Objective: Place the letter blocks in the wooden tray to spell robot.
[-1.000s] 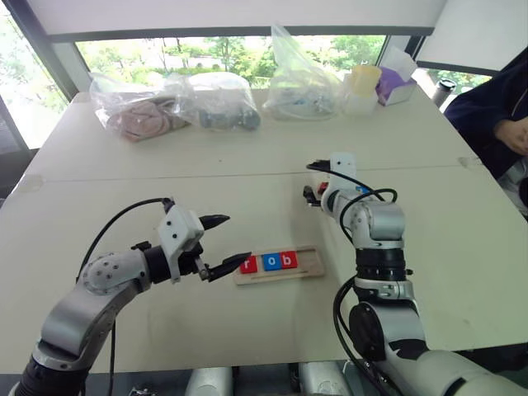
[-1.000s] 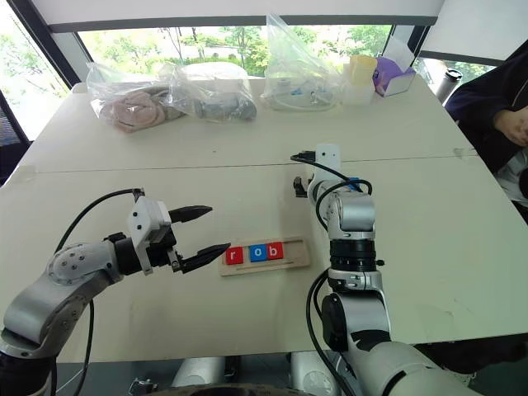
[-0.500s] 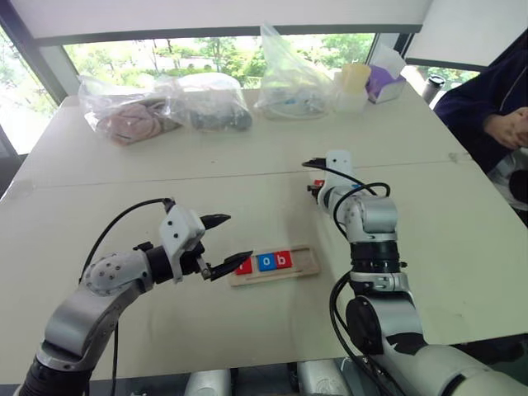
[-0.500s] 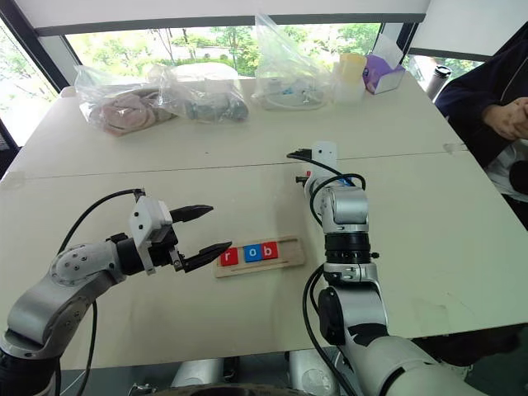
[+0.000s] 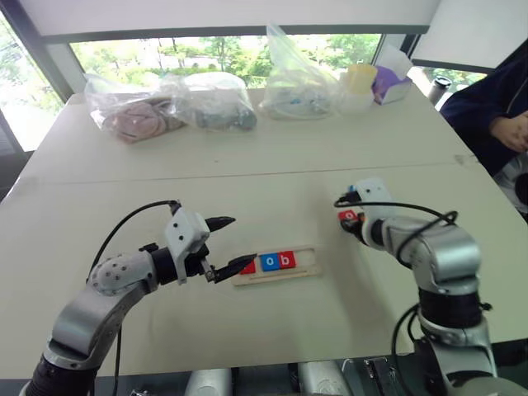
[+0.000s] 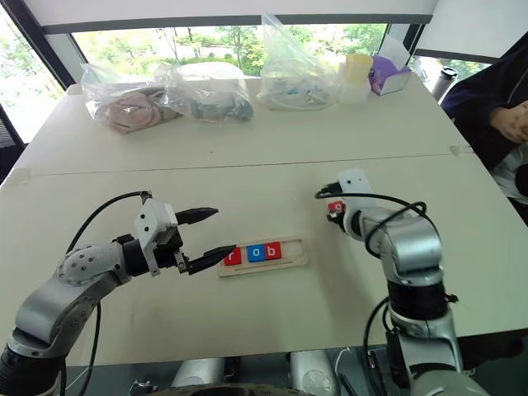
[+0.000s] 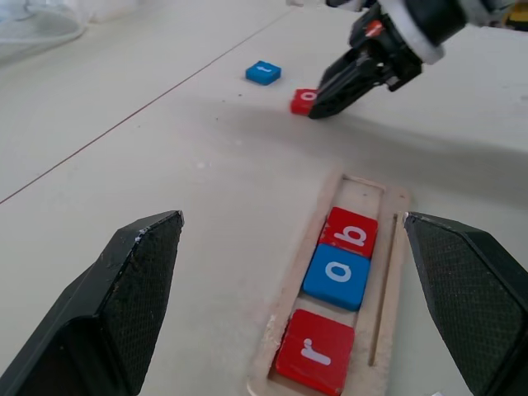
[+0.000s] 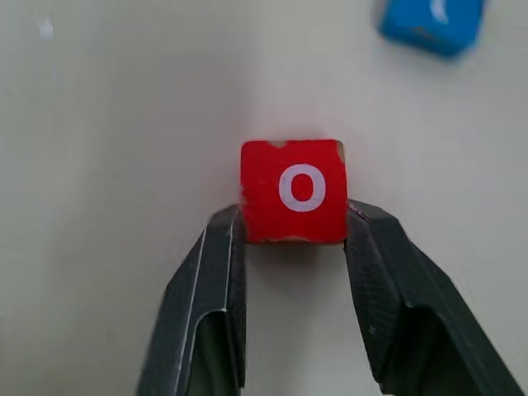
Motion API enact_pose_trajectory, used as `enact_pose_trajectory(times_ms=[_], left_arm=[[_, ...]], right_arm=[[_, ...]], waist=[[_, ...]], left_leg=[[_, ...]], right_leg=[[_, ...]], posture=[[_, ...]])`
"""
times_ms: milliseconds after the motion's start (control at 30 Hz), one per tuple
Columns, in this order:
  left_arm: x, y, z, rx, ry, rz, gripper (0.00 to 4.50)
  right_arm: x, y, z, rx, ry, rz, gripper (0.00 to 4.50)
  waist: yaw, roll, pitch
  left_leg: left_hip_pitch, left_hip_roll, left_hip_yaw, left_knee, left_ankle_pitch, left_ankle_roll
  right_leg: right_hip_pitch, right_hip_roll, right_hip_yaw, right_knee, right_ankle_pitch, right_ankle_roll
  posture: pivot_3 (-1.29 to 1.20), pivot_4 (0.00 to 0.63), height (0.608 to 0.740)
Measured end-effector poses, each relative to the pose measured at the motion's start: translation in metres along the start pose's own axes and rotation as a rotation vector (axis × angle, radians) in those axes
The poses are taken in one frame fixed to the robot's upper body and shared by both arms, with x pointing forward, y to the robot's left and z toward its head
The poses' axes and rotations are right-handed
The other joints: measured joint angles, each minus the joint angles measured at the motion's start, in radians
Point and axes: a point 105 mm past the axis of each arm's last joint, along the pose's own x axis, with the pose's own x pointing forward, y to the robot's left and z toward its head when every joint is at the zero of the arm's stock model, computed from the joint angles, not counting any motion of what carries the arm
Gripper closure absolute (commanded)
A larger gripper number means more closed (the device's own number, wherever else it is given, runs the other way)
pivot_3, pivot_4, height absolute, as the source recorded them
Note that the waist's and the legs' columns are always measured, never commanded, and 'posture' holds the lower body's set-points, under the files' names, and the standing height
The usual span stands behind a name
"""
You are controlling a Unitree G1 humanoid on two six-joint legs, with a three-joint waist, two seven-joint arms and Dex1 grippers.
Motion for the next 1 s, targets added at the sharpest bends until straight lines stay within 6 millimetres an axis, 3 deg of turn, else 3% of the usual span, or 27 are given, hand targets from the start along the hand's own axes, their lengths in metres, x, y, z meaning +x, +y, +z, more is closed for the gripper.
enact_pose_trajectory(times_ms=[133,267,500,633,800,1000], left_arm=[[0.0,0.002,-0.006,-0.011,0.01,0.001,0.0],[0.001,0.003,-0.005,-0.004,0.003,-0.004,0.0],[0.003,0.006,-0.005,0.002,-0.004,-0.008,0.0],[0.003,0.006,-0.004,0.005,-0.005,-0.008,0.0],[0.003,0.007,-0.004,0.007,-0.004,-0.004,0.0],[0.003,0.008,-0.004,0.008,-0.003,0.01,0.0]], right_arm=[[-0.025,0.0,-0.035,0.007,-0.008,0.009,3.39],[-0.033,0.004,-0.048,0.048,-0.014,0.015,3.39],[-0.032,0.014,-0.044,0.062,-0.022,0.062,0.04],[-0.036,0.005,-0.031,-0.124,0.025,0.127,0.04],[-0.044,-0.011,-0.001,-0.6,-0.037,0.308,0.04],[-0.036,-0.015,-0.002,-0.886,-0.113,0.607,0.04]], waist=[[0.006,-0.002,-0.001],[0.004,-0.003,-0.002],[0.002,-0.004,-0.003],[0.002,-0.003,-0.002],[0.003,-0.005,0.0],[0.001,-0.006,0.001]], left_leg=[[0.0,0.0,-0.001,-0.001,0.0,0.0],[0.0,0.001,0.0,0.001,0.0,0.0],[0.001,0.001,0.0,0.001,0.0,0.0],[0.0,-0.001,0.001,0.002,0.0,0.0],[0.0,-0.002,0.002,0.001,0.0,0.0],[0.001,-0.001,0.003,0.001,0.0,0.0]], right_leg=[[0.001,0.002,-0.001,0.0,-0.001,0.002],[0.002,0.001,0.0,0.0,-0.001,0.0],[0.002,0.001,0.0,0.0,-0.001,0.0],[0.002,-0.001,0.001,-0.001,-0.001,0.0],[0.002,-0.001,0.0,-0.002,-0.002,0.002],[0.002,-0.001,0.0,-0.001,-0.001,0.003]], posture=[[0.0,0.15,0.74],[0.0,0.15,0.74],[0.0,0.15,0.74],[0.0,0.15,0.74],[0.0,0.15,0.74],[0.0,0.15,0.74]])
